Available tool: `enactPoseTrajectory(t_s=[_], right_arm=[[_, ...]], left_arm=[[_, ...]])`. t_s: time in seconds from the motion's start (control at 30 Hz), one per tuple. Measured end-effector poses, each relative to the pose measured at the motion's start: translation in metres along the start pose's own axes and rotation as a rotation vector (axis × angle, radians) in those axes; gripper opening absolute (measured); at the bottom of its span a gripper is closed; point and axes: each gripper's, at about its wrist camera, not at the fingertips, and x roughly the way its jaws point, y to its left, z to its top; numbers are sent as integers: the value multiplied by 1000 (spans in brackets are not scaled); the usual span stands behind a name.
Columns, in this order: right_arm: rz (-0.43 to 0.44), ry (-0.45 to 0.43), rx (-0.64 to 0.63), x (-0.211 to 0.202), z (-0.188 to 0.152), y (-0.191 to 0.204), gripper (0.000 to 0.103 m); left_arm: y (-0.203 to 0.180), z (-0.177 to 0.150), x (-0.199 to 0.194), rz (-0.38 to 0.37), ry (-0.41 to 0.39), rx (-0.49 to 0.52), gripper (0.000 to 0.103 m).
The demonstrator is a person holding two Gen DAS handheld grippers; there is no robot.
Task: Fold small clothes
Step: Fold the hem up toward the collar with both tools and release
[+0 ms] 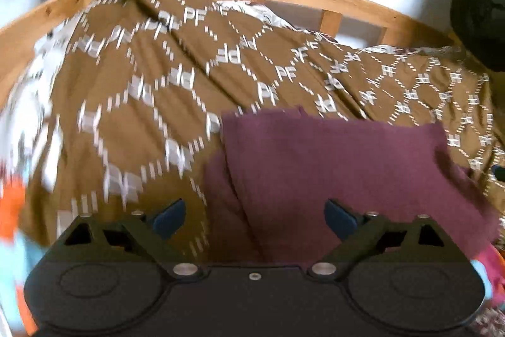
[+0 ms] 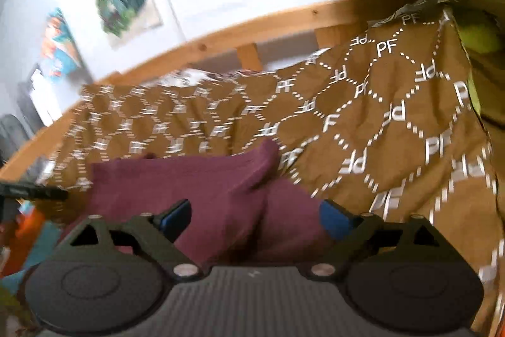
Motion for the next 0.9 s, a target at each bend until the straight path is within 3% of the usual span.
enactPoseTrajectory(t_s=[0.1, 0.17, 0.23, 0.3, 0.33, 0.4, 0.57, 0.7, 0.77, 0.87, 0.9], right_arm=[[38, 20, 85, -8, -21, 6, 69], [7, 33, 152, -7, -33, 9, 68], [1, 35, 221, -4, -43, 8, 58], [16, 33, 276, -4, -52, 8, 24], [6, 15, 276, -7, -55, 11, 17], [-16, -25, 273, -16, -63, 16, 8], [-60, -46, 293, -52, -79, 22, 7], [-59, 7, 319, -46, -99, 11, 6], [-51, 2, 309, -45, -99, 11, 7], [-86, -32, 172, -49, -88, 24, 29], [-94, -52, 134, -51, -83, 26, 38]], left_arm=[[-6, -33, -6, -38, 50, -10, 75], [-10, -49, -5, -59, 89, -23, 64], [-11, -60, -5, -78, 107, -55, 51], [-9, -65, -6, -91, 105, -83, 39], [-8, -66, -6, -111, 111, -92, 19], [-6, -69, -7, -138, 121, -116, 6], [-2, -74, -16, -121, 126, -193, 5], [3, -85, -4, -111, 168, -208, 5], [2, -83, -7, -126, 149, -198, 6], [-4, -77, -18, -121, 109, -107, 30], [-5, -76, -22, -97, 88, -71, 44]])
